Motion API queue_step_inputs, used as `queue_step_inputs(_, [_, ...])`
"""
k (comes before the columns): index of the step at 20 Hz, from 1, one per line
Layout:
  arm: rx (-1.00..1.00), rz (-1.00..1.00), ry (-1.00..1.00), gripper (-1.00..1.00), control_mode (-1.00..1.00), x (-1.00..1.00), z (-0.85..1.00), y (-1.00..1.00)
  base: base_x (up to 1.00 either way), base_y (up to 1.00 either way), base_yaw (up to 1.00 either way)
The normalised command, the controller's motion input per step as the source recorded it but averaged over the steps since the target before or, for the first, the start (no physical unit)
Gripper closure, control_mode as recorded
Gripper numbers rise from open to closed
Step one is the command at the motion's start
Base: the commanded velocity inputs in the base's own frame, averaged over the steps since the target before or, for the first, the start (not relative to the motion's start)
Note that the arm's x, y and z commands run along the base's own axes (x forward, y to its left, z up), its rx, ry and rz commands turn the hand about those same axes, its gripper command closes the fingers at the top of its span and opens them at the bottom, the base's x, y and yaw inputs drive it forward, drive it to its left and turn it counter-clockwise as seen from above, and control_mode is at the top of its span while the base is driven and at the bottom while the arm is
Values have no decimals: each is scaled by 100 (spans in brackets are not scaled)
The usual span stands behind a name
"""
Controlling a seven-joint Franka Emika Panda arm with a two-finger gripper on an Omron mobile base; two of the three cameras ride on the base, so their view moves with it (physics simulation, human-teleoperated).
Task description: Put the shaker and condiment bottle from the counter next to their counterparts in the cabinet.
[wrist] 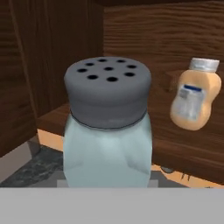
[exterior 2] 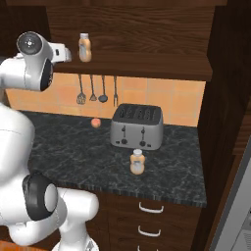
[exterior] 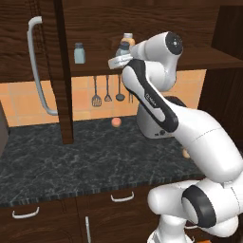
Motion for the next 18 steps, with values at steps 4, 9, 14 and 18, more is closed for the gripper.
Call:
queue_step_inputs(4, [0, 0, 5, 100, -100, 74, -3, 13, 0, 0, 0])
queue_step_inputs(9, [0, 0, 2, 100, -100, 54, -1, 32, 0, 0, 0])
queue_step_inputs(14, [0, 0, 1, 100, -100, 49, 0, 34, 0, 0, 0])
queue_step_inputs(18, [0, 0, 0, 100, -100, 53, -12, 18, 0, 0, 0])
